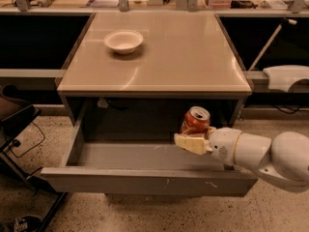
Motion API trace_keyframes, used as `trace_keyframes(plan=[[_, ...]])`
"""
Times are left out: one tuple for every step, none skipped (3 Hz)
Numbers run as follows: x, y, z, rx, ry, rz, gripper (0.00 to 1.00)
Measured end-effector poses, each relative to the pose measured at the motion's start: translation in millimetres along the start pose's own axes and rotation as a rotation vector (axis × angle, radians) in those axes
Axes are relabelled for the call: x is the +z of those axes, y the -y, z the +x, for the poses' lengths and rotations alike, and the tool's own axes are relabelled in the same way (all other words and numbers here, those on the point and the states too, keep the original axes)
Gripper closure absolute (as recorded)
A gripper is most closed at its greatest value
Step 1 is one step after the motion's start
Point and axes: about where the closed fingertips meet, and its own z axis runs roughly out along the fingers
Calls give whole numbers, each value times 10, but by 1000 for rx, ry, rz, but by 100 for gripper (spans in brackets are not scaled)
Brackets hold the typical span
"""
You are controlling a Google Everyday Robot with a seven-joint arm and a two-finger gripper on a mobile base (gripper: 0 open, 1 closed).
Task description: Place coke can into top drawer
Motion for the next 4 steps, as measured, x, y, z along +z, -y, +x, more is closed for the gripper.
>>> trace_keyframes(plan=[[115, 7, -146, -38, 36, 36, 100], [241, -14, -114, -67, 23, 38, 100], [516, -1, -138, -148, -26, 50, 100], [833, -64, -130, -249, -98, 31, 100]])
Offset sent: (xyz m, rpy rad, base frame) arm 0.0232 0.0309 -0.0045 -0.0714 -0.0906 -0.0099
